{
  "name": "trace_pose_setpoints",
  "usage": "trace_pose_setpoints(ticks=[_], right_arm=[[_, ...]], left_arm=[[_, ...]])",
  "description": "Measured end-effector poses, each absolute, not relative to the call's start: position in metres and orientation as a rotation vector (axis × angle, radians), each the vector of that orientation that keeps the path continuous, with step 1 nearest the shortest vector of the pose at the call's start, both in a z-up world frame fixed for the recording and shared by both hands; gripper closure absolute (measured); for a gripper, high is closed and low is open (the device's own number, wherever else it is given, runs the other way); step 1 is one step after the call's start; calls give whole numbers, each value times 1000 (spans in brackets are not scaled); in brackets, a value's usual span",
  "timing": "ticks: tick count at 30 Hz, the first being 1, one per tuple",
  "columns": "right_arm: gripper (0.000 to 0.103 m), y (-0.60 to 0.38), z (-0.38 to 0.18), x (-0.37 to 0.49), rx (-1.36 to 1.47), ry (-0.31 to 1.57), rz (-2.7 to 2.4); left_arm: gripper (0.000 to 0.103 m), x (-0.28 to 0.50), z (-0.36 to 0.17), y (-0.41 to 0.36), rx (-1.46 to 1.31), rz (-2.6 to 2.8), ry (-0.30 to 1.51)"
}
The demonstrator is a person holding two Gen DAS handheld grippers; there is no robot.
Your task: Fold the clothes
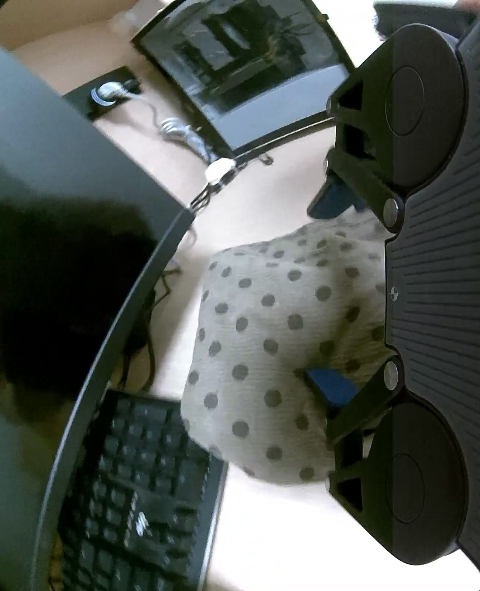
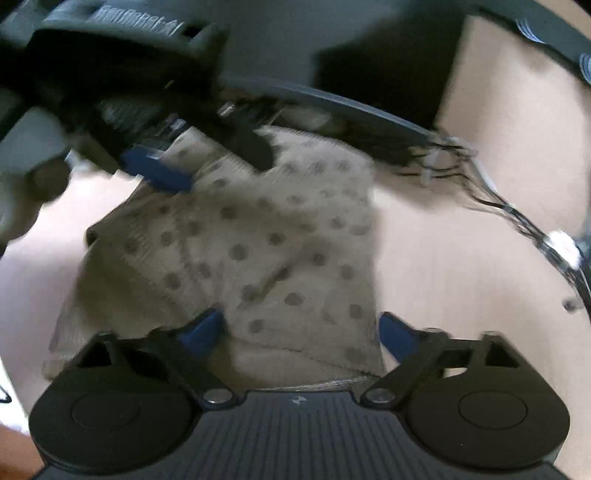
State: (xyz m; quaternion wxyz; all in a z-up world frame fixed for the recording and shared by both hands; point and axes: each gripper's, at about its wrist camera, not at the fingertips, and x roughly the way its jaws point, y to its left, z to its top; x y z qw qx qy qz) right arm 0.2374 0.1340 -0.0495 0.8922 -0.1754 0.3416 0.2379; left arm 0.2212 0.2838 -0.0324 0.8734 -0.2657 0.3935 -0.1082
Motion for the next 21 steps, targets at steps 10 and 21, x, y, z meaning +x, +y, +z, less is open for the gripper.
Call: trace_pose_setpoints(ticks=[10,21], right_arm=[[7,127,-50,223,-451,670,427],[0,81,-54,238,-457,574,565]], left_arm=[[10,217,-33,287,-529,-245,810],[10,187,-6,272,-593,-128,636]])
